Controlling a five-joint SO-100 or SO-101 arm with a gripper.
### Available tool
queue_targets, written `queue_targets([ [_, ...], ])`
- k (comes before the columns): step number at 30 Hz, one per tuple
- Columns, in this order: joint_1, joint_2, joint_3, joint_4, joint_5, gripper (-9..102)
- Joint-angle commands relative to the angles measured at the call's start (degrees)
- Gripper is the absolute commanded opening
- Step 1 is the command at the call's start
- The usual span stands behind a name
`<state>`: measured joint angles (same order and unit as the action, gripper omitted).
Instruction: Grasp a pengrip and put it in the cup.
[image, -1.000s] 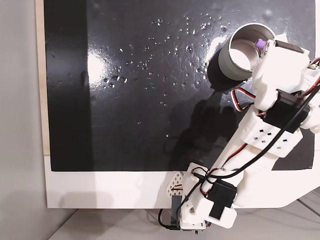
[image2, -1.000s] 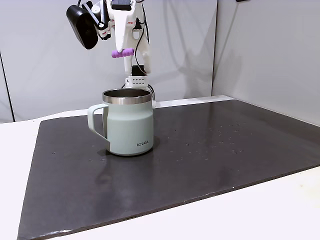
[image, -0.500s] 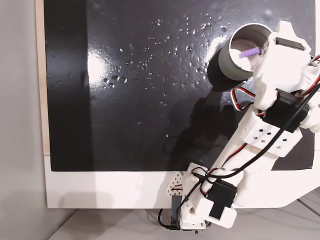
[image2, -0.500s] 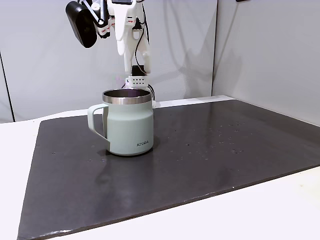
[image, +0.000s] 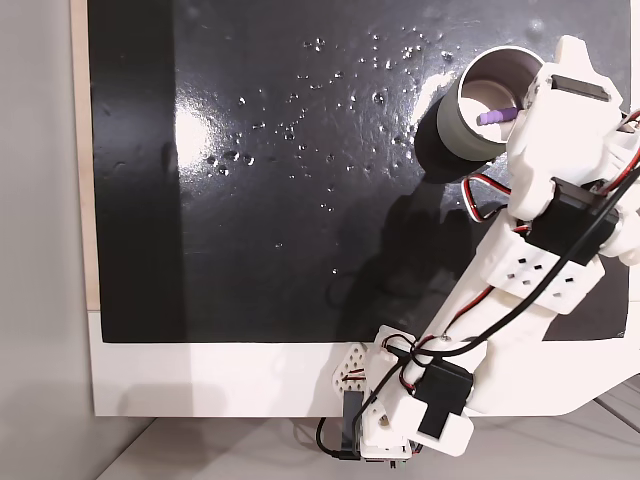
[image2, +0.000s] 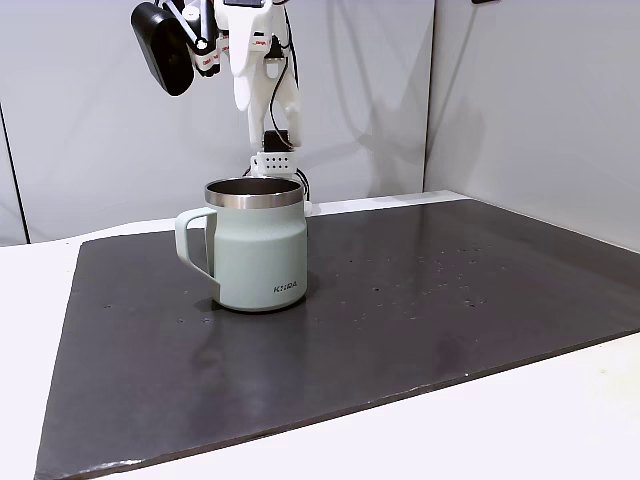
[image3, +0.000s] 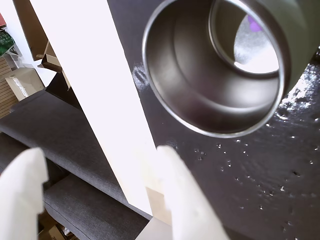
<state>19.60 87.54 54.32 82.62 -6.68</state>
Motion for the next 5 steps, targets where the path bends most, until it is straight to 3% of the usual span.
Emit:
queue_targets([
  [1, -0.7, 1.6, -3.0, -1.0, -0.9, 21],
  [5, -0.9, 1.8, -3.0, -1.0, -1.0, 21],
])
